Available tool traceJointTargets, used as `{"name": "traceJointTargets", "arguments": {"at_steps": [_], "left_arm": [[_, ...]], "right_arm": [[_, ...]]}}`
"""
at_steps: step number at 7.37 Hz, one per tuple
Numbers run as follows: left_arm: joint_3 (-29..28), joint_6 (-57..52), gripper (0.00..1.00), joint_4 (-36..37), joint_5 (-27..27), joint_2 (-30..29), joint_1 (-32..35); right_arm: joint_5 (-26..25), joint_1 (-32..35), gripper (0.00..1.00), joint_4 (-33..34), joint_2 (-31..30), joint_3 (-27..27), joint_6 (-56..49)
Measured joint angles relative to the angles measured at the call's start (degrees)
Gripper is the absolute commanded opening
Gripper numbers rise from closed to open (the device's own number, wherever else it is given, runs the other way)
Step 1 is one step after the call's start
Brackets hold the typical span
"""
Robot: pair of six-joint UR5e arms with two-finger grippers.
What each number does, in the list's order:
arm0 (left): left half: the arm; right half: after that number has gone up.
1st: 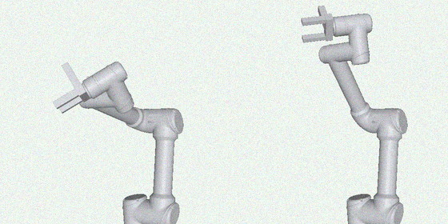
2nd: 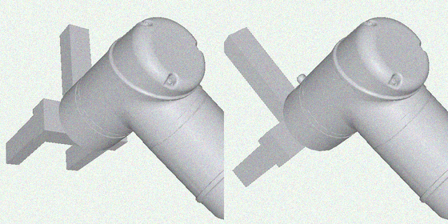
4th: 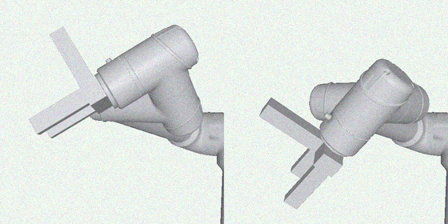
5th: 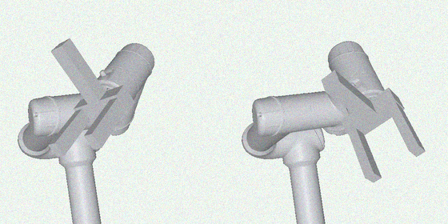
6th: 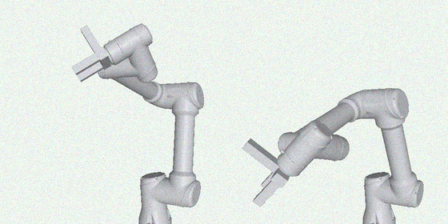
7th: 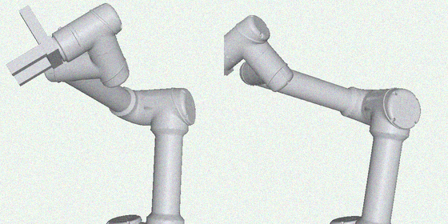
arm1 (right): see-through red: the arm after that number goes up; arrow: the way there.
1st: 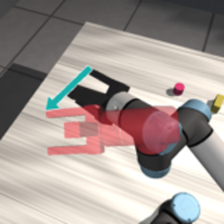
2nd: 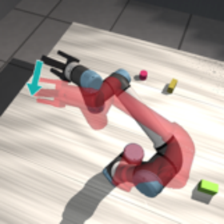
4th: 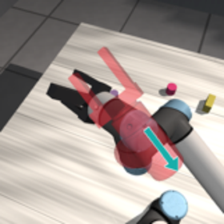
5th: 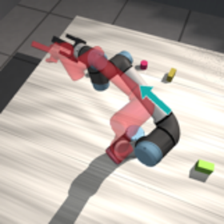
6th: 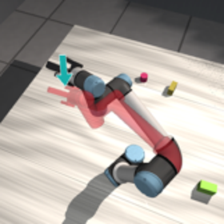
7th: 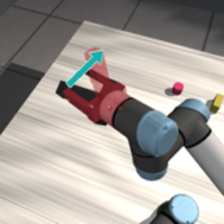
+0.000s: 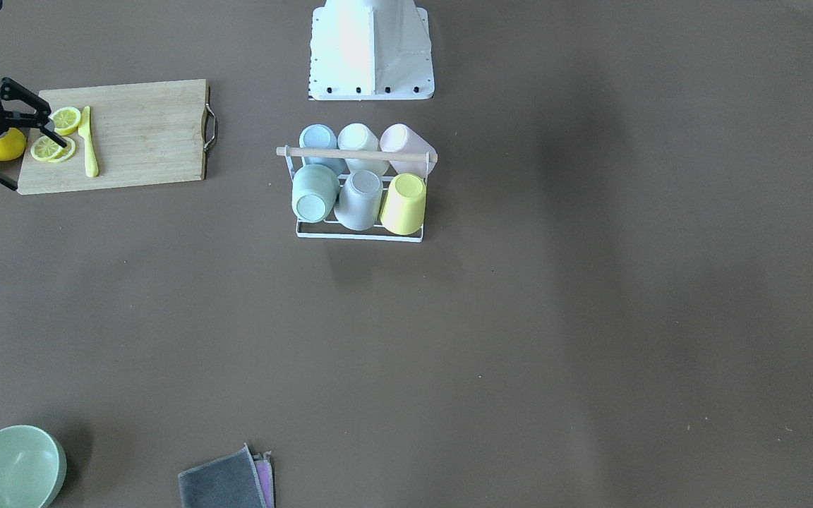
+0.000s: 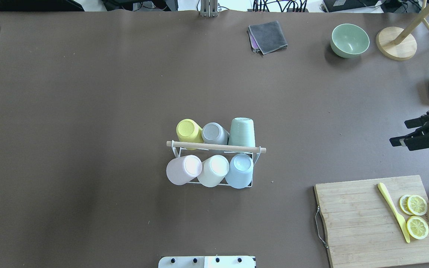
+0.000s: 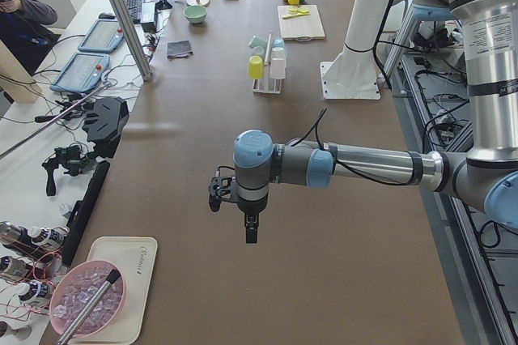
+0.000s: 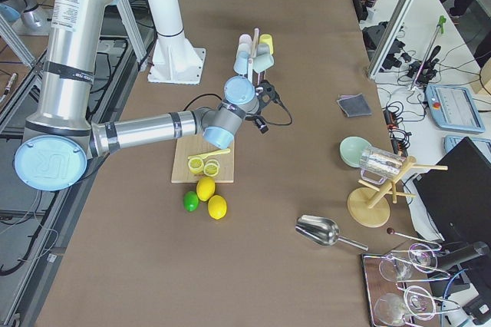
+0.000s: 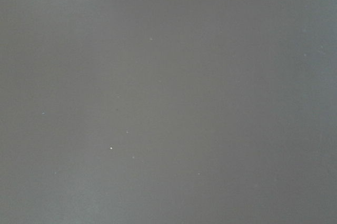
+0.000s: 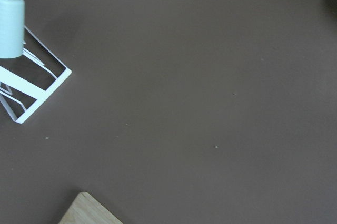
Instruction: Place cup on cup holder
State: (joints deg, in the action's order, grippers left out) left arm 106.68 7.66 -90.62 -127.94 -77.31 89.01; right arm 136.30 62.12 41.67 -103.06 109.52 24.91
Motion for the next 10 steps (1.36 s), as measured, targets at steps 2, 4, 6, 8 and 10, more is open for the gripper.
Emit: {"name": "traceJointTargets", "arguments": {"at_steps": [2, 4, 6, 8, 10], "left_arm": [[-0.8, 0.1, 0.99, -0.3, -0.1, 0.0, 0.5], [-1.0, 0.1, 0.99, -0.6, -0.2, -0.3, 0.5], [-1.6, -1.9, 0.99, -0.7, -0.2, -0.7, 0.5], [-2.9, -12.6, 0.99, -0.4, -0.4, -0.9, 0.5], [-3.6, -16.9, 0.99, -0.3, -1.0, -0.9, 0.6]], "right_arm": [[-1.8, 5.0, 1.00, 12.2, -2.1, -0.1, 0.0], [-5.3, 10.4, 1.00, 24.5, -2.5, -0.6, -0.1], [-7.1, 17.4, 1.00, 34.6, -2.7, -1.5, -1.4], [-8.0, 23.9, 1.00, 46.3, -2.2, -2.2, -9.1], [-8.8, 27.3, 1.00, 52.6, -1.4, -2.9, -14.3]]}}
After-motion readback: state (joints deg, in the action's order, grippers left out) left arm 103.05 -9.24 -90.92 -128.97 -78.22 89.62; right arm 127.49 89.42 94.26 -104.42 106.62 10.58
